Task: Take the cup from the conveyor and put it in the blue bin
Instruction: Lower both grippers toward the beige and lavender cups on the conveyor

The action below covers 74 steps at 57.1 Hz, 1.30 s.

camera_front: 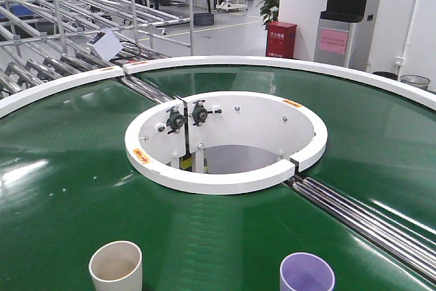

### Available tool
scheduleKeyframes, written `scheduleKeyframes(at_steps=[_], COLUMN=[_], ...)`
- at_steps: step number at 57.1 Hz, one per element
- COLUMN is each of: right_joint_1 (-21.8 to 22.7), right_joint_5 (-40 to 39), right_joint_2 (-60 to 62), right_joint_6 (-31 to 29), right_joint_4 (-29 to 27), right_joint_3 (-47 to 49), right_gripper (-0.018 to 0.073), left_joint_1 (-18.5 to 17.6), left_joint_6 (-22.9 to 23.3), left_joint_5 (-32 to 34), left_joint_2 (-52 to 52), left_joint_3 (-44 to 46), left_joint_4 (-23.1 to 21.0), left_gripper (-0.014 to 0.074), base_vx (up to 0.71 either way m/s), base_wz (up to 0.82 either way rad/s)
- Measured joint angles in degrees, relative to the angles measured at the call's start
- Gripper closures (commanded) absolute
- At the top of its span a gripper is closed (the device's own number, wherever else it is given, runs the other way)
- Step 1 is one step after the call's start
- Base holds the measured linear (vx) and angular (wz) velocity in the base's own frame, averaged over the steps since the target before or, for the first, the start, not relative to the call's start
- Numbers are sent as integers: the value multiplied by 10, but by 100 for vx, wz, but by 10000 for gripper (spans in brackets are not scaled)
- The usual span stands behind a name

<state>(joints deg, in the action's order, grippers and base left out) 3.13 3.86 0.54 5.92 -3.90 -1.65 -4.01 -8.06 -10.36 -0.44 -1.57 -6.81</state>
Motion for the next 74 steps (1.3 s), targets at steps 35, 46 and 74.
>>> scheduleKeyframes(at_steps=[35, 46, 74], right_joint_1=[0, 0, 0], right_joint_5=[0, 0, -59], right_joint_2=[0, 0, -83], right_joint_6=[0, 0, -36], right_joint_4=[0, 0, 0], right_joint_3=[0, 0, 264], right_gripper=[568, 568, 568], left_joint_1=[0, 0, 0], left_joint_6=[0, 0, -14], left_joint_5=[0, 37, 140], left_joint_2=[0, 0, 93], left_joint_3=[0, 0, 296], left_joint_4=[0, 3, 3], left_gripper=[598, 598, 598], base_vx=[0, 0, 0], base_wz=[0, 0, 0])
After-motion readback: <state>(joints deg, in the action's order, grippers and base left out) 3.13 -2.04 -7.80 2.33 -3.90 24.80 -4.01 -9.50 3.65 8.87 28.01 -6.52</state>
